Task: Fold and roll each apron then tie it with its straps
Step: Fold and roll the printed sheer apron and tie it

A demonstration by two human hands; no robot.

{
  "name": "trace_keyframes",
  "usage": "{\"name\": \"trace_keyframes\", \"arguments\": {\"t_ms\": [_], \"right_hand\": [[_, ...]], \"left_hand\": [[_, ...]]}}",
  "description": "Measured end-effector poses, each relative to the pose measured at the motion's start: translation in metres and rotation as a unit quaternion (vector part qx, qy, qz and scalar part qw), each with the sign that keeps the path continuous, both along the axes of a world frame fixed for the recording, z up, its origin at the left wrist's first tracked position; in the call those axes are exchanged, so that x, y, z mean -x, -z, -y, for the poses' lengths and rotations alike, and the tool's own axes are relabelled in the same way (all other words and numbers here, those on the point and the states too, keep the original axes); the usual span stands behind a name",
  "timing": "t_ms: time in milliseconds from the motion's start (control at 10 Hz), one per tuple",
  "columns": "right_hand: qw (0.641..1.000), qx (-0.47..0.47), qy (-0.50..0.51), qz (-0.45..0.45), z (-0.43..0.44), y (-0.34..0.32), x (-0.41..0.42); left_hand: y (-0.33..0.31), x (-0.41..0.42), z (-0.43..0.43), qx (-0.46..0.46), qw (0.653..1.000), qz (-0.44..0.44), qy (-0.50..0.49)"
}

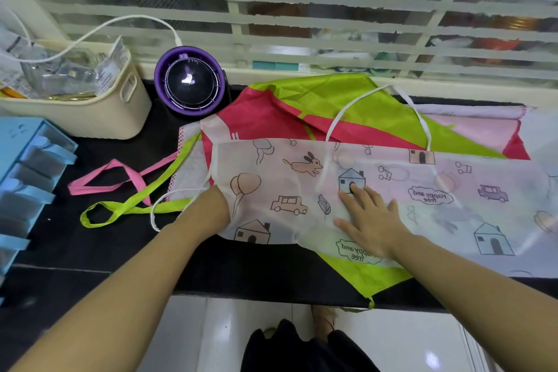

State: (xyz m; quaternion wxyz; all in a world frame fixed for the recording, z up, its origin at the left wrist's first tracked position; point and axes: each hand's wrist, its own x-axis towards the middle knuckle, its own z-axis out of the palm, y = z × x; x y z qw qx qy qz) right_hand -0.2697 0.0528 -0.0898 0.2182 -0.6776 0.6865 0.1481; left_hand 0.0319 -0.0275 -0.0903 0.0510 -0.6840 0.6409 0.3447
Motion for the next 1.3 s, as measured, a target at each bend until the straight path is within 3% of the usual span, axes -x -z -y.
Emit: {"name": "trace_keyframes", "arguments": {"t_ms": [100, 300, 500, 700, 800, 1000, 1100, 1200, 1300], "right_hand": [[1.000, 0.000, -0.005, -0.001, 0.000, -0.002, -0.001], [1.000, -0.001, -0.006, -0.007, 0.001, -0.002, 0.000], [1.000, -0.002, -0.009, -0.013, 0.001, -0.002, -0.001], [1.000, -0.008, -0.021, -0.006, 0.001, -0.004, -0.003], [1.000, -0.009, -0.025, -0.003, 0.001, -0.004, -0.009], [1.000, -0.008, -0.026, -0.015, 0.001, -0.003, -0.012], [1.000, -0.006, -0.025, -0.017, 0.001, -0.003, -0.013], [1.000, -0.004, -0.023, -0.016, 0.001, -0.003, -0.014], [1.000, -0.002, -0.023, -0.016, 0.001, -0.003, -0.014]], "left_hand": [[-0.039, 0.011, -0.016, -0.007, 1.000, 0.006, -0.013], [-0.013, -0.002, -0.012, 0.086, 0.992, 0.058, -0.076], [-0.008, -0.017, -0.004, 0.107, 0.993, 0.049, -0.014], [-0.027, -0.052, 0.000, 0.250, 0.966, 0.021, 0.054], [-0.027, -0.056, 0.010, 0.230, 0.973, 0.006, -0.006], [-0.032, -0.044, 0.003, 0.135, 0.961, -0.126, -0.204], [-0.030, -0.034, -0.012, 0.175, 0.941, -0.149, -0.247], [-0.038, -0.030, -0.027, 0.307, 0.861, -0.225, -0.337], [-0.043, -0.019, -0.036, 0.166, 0.929, -0.167, -0.284]]}}
